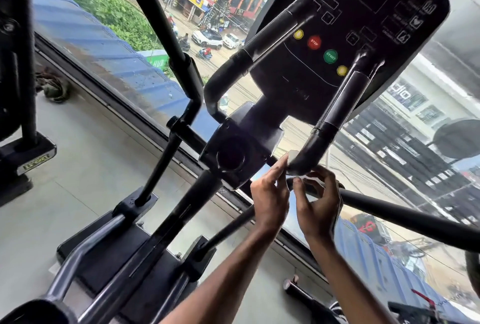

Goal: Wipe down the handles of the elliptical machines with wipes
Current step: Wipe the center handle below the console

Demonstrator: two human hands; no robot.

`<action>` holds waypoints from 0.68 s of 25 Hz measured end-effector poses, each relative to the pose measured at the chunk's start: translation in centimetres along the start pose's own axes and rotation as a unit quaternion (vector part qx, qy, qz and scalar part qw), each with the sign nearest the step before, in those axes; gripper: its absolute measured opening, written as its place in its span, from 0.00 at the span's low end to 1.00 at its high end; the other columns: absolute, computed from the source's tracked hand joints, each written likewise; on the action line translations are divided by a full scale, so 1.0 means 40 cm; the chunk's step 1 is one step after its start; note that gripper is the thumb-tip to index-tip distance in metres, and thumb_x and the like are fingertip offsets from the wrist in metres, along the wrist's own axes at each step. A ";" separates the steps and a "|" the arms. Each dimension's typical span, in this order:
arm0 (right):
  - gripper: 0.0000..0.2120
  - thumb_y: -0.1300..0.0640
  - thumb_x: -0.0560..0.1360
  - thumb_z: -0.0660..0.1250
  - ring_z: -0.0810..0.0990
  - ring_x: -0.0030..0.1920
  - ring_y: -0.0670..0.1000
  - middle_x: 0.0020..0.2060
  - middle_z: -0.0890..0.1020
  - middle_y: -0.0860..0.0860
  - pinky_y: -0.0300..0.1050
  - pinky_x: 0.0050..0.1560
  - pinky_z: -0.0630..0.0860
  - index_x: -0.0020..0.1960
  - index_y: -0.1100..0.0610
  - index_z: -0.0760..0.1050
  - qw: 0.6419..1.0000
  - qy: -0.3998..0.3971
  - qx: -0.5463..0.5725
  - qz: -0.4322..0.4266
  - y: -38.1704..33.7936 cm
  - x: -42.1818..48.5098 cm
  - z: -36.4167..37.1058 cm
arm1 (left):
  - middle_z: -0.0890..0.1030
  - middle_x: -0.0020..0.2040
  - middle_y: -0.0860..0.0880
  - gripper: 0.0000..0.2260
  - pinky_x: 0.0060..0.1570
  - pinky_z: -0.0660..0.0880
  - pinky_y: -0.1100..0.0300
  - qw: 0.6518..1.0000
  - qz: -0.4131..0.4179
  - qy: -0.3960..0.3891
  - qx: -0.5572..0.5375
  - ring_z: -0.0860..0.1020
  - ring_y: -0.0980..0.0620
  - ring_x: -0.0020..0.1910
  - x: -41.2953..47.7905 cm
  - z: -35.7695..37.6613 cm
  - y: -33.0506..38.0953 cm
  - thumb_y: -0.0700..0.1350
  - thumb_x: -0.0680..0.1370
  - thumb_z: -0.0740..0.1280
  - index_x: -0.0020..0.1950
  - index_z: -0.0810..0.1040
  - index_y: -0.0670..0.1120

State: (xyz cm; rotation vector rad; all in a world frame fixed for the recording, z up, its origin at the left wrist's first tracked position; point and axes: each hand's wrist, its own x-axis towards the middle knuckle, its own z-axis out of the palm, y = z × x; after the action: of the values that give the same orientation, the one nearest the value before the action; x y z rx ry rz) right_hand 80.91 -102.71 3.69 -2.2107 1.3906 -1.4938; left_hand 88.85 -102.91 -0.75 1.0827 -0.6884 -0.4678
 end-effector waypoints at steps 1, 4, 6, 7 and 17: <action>0.15 0.57 0.73 0.72 0.84 0.48 0.45 0.50 0.83 0.47 0.50 0.54 0.82 0.59 0.52 0.77 1.000 0.004 -0.004 -0.009 0.003 -0.001 0.003 | 0.83 0.61 0.53 0.14 0.58 0.80 0.62 1.000 -0.006 -0.021 0.011 0.82 0.60 0.58 0.012 0.005 -0.020 0.36 0.81 0.69 0.66 0.83 0.44; 0.16 0.55 0.74 0.70 0.84 0.50 0.48 0.50 0.81 0.43 0.53 0.54 0.81 0.61 0.51 0.76 0.999 0.009 -0.011 -0.036 0.011 -0.002 0.010 | 0.84 0.59 0.48 0.12 0.57 0.82 0.55 0.996 -0.064 -0.066 0.008 0.81 0.62 0.56 0.047 0.014 -0.064 0.38 0.82 0.69 0.65 0.83 0.44; 0.17 0.56 0.74 0.71 0.83 0.50 0.52 0.50 0.81 0.43 0.55 0.54 0.81 0.61 0.50 0.75 0.999 0.011 -0.018 -0.048 0.017 -0.002 0.014 | 0.86 0.57 0.48 0.11 0.56 0.82 0.57 0.997 -0.060 -0.049 -0.021 0.84 0.60 0.55 0.042 0.014 -0.059 0.38 0.82 0.69 0.63 0.84 0.44; 0.17 0.57 0.74 0.71 0.83 0.50 0.54 0.50 0.81 0.44 0.58 0.54 0.81 0.61 0.49 0.74 0.998 0.012 -0.023 -0.055 0.020 -0.002 0.014 | 0.87 0.56 0.48 0.11 0.55 0.82 0.60 0.998 -0.041 -0.038 -0.036 0.85 0.58 0.53 0.033 0.014 -0.051 0.37 0.81 0.69 0.63 0.85 0.43; 0.17 0.54 0.74 0.70 0.83 0.52 0.58 0.53 0.82 0.47 0.65 0.54 0.78 0.62 0.48 0.73 0.996 0.011 -0.046 -0.072 0.047 -0.006 0.021 | 0.85 0.58 0.48 0.18 0.53 0.82 0.57 0.991 -0.017 -0.115 0.072 0.82 0.63 0.51 0.088 0.042 -0.185 0.31 0.79 0.68 0.64 0.84 0.47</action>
State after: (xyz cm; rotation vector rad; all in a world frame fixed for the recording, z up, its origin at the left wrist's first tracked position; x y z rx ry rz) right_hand 80.40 -103.87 2.07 -2.4034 1.3604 -1.5332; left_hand 90.02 -109.28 -6.04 1.1884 -0.9189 -0.5864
